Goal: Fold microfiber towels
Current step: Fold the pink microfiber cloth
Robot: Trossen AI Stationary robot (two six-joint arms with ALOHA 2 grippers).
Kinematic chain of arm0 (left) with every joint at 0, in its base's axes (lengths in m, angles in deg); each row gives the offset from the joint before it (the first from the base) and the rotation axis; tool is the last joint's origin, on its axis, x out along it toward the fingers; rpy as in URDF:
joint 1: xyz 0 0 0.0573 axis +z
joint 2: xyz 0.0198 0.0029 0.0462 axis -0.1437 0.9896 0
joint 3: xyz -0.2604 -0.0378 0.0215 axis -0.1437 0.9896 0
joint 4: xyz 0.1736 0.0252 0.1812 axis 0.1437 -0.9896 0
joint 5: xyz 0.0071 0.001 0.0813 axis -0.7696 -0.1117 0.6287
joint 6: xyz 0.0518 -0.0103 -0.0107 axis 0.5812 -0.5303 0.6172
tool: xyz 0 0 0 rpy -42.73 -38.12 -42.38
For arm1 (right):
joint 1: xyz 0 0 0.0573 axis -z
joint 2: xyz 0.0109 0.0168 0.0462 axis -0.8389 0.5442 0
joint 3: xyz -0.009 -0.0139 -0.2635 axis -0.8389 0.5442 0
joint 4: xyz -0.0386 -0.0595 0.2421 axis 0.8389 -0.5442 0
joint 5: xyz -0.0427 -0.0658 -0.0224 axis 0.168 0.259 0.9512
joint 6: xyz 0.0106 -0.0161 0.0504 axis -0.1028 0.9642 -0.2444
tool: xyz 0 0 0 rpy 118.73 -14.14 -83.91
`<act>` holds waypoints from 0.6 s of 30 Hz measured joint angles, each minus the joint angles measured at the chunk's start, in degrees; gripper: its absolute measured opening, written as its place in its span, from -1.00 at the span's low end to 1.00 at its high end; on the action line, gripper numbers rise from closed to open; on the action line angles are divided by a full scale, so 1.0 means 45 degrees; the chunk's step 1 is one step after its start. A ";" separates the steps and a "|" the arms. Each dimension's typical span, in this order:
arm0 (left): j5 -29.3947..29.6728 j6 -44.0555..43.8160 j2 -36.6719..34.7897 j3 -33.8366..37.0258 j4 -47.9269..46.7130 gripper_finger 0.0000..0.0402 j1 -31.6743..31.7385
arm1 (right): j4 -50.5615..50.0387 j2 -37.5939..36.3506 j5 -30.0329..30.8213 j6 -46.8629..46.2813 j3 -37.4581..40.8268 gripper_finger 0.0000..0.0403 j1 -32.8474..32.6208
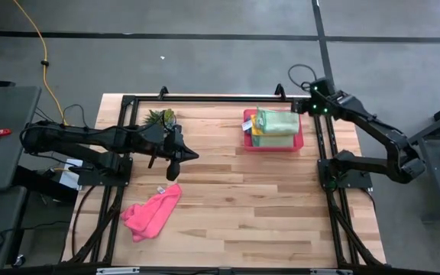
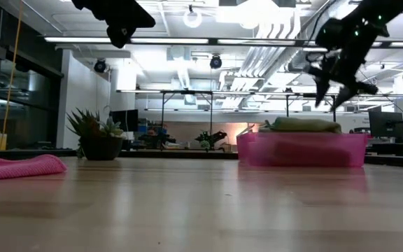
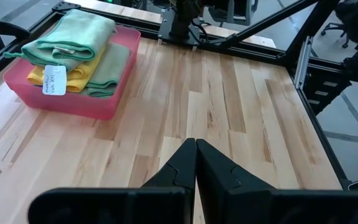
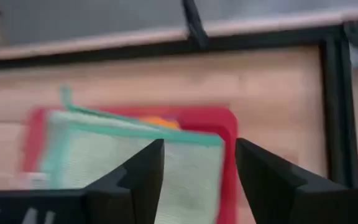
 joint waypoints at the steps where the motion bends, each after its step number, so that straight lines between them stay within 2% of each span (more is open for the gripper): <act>1: 0.0000 -0.0003 0.0000 0.0000 0.0000 -1.00 0.0000 | -0.0006 -0.0011 -0.0016 0.0047 -0.0283 -0.06 -0.0003; 6: 0.0005 -0.0158 0.0000 0.0000 0.0000 -1.00 0.0001 | 0.0586 -0.0011 -0.0707 -0.0001 -0.0848 -0.09 -0.0647; 8: 0.0005 -0.0199 0.0000 0.0000 0.0000 -1.00 0.0000 | 0.1181 -0.0011 -0.0856 -0.0404 -0.0577 -0.18 -0.1250; 10: 0.0015 -0.0201 0.0000 0.0000 0.0000 -1.00 -0.0003 | 0.2082 -0.0011 -0.0786 -0.1076 0.0005 -0.35 -0.2026; 14: 0.0263 -0.0236 0.0000 0.0000 0.0000 -1.00 0.0001 | 0.4504 -0.0010 0.0362 -0.2848 0.1730 -0.87 -0.3628; 15: 0.0295 -0.0242 0.0000 0.0000 0.0000 -1.00 -0.0002 | 0.5134 -0.0007 0.0787 -0.3248 0.2203 -0.93 -0.3960; 18: 0.0296 -0.0285 0.0000 0.0000 0.0000 -1.00 0.0001 | 0.6324 0.0004 0.2056 -0.4456 0.3189 -0.90 -0.4571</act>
